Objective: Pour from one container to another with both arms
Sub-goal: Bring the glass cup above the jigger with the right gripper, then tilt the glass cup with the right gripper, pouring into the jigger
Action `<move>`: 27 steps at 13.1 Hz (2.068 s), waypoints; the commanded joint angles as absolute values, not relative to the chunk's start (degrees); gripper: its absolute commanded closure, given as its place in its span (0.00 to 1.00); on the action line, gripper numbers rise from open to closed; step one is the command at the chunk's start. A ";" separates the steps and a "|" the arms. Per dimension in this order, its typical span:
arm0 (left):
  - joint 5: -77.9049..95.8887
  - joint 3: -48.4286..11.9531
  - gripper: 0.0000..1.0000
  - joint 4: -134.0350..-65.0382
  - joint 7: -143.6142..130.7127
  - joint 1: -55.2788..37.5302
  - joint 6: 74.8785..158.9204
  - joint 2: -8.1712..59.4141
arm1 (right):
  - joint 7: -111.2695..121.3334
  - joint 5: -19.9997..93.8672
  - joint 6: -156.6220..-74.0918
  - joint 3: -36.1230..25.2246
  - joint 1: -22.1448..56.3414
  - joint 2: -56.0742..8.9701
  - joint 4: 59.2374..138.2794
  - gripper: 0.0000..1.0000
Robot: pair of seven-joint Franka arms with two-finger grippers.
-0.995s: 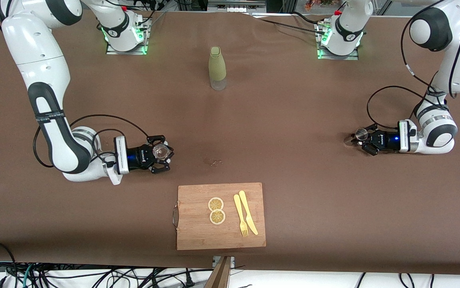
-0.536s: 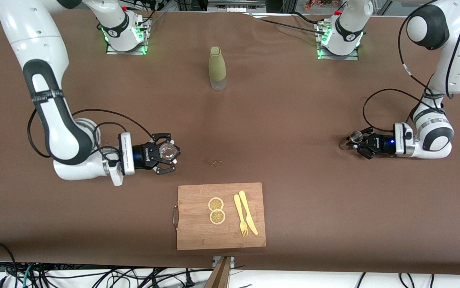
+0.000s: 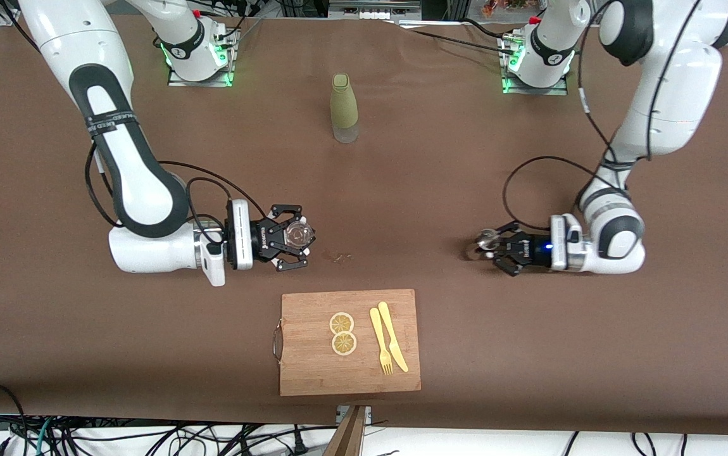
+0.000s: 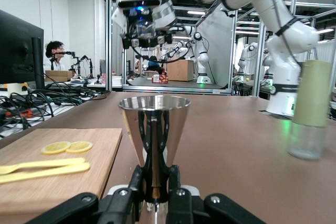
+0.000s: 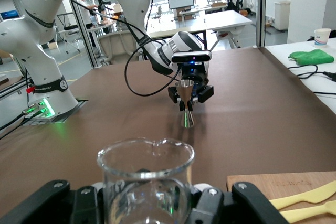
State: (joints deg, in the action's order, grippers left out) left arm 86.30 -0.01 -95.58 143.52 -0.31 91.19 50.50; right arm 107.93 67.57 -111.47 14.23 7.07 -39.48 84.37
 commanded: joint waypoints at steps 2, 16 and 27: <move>93.42 0.53 1.00 -95.71 140.90 -8.94 97.63 49.57 | 101.88 63.82 -117.85 14.15 11.33 -36.65 85.25 1.00; 103.89 -2.28 1.00 -87.72 136.67 -22.93 111.44 54.58 | 86.58 43.78 -126.30 14.15 17.84 -35.86 85.34 1.00; 103.97 -2.29 1.00 -84.37 133.86 -25.05 114.17 56.07 | 79.11 32.09 -128.58 14.06 20.04 -35.95 85.43 1.00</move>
